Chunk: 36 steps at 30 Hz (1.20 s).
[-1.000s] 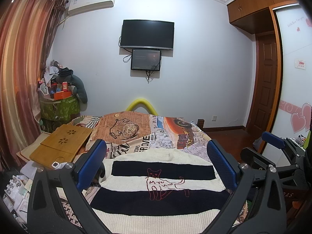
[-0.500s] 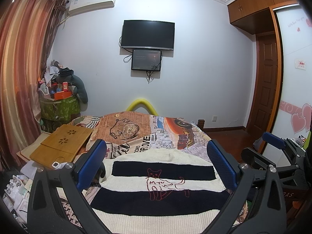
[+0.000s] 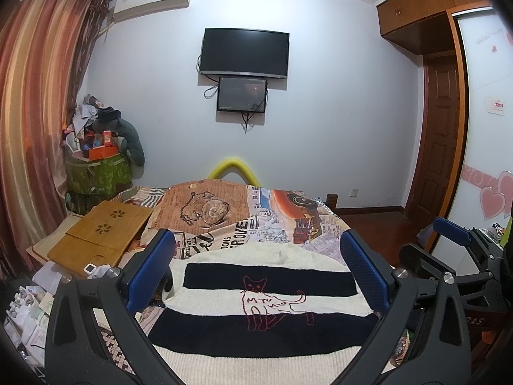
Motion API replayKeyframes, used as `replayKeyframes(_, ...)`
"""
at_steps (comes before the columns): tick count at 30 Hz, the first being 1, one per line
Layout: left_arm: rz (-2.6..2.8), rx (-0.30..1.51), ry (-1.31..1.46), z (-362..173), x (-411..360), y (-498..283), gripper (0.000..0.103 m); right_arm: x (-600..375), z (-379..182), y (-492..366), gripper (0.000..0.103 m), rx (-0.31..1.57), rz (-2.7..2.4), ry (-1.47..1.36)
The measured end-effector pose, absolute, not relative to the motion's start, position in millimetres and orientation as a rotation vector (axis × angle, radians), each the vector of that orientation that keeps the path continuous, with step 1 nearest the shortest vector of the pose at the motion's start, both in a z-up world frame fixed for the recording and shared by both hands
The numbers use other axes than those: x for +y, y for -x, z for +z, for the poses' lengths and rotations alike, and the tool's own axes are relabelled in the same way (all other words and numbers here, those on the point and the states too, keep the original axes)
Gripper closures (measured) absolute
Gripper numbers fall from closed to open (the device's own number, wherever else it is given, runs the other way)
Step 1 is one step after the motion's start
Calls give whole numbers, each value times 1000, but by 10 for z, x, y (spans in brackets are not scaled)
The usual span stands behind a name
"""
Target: Fold small clothes
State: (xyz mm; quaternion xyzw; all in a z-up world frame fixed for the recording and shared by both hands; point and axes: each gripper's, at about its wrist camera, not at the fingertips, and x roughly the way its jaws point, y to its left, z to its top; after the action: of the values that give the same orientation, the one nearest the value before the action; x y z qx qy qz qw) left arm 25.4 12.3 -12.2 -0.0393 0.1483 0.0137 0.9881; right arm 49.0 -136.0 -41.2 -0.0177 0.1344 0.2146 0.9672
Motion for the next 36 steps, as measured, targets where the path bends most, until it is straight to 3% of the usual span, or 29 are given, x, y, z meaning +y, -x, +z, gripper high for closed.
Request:
replayKeyframes(11,84,459,60,-384,469,-1395,0,-1349,-667,-1130,0,344,383,143)
replayKeyframes(24,67,879,66,-1434,1262,-3452,0,-1493,-1194,-2476,3,635,414,211)
replayKeyframes(28,77,1000,95,-1819,1540,-3873,0,-1539,-1429,-2901,11,772,439,211)
replayKeyframes(31,54,1096,116,-2154,1675,-4201,10,-1529,-1655,-3186,16,896,476,207)
replayKeyframes(36,-9,1212,105,-2595,1697,-4488,12,-1509,-1970,-3523,27,1046,517,176)
